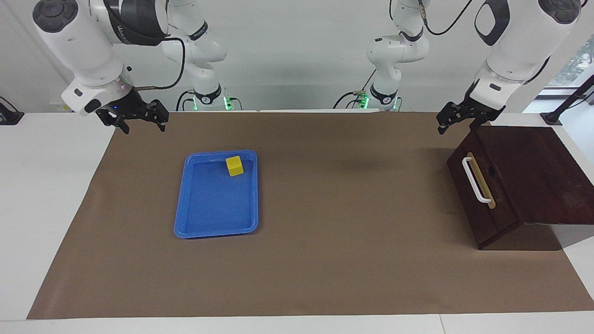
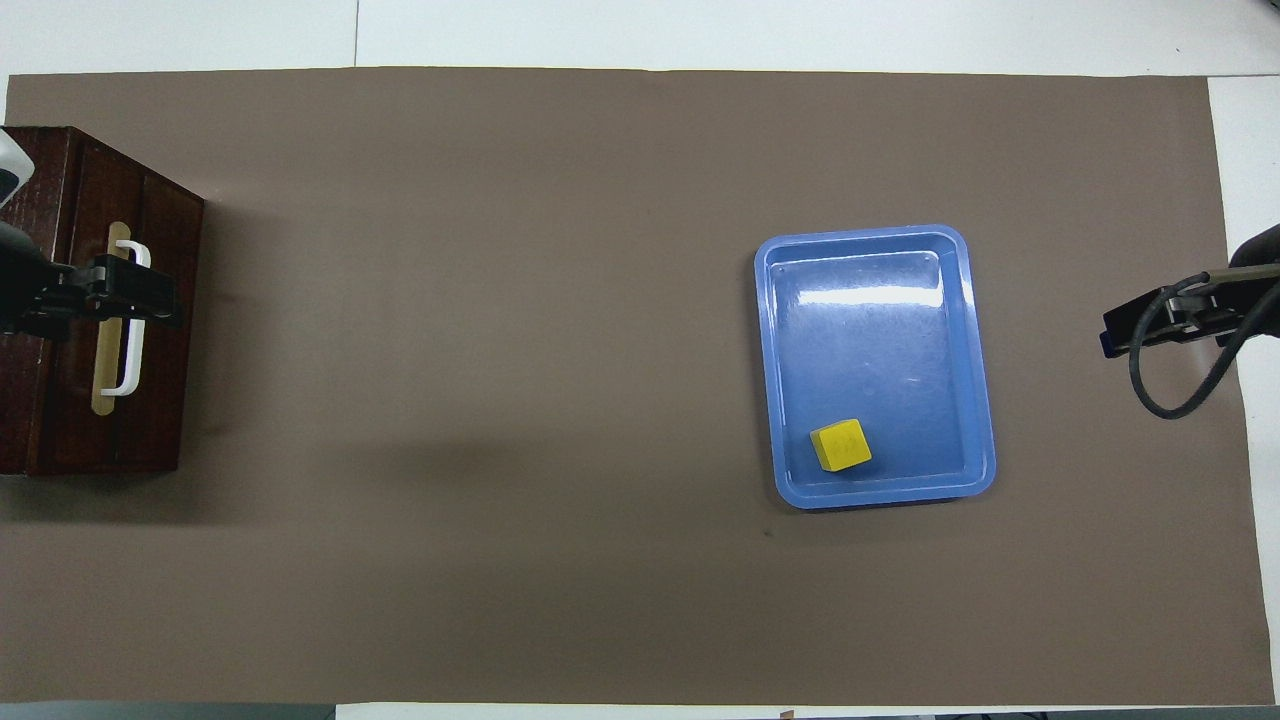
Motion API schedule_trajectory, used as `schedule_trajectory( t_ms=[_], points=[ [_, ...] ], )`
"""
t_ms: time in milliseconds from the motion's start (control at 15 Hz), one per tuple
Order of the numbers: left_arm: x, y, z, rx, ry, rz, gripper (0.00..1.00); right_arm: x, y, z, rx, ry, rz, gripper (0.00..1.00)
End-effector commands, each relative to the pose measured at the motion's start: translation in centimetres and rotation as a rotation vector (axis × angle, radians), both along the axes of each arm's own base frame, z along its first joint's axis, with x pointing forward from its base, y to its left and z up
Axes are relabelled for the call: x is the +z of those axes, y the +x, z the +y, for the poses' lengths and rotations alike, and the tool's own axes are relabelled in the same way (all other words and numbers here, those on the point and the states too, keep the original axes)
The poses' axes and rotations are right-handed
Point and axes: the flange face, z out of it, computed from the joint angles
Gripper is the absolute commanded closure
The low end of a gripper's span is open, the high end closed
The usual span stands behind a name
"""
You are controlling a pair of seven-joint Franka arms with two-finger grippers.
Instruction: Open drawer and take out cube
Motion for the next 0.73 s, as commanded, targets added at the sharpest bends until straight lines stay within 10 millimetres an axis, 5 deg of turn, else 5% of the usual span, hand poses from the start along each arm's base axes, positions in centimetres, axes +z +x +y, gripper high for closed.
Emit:
schedule_trajectory(
  t_ms=[0, 665],
  points=[
    [0.19, -0.84, -1.04, -0.027, -0.013, 0.007, 0.0, 0.61, -1.1, -0.82, -0.048, 0.01, 0.004, 0.0],
    [0.52, -0.98, -1.04, -0.026, -0.013, 0.006, 0.0, 0.87, -1.03, -0.75, -0.077, 0.006, -0.001, 0.0]
  ],
)
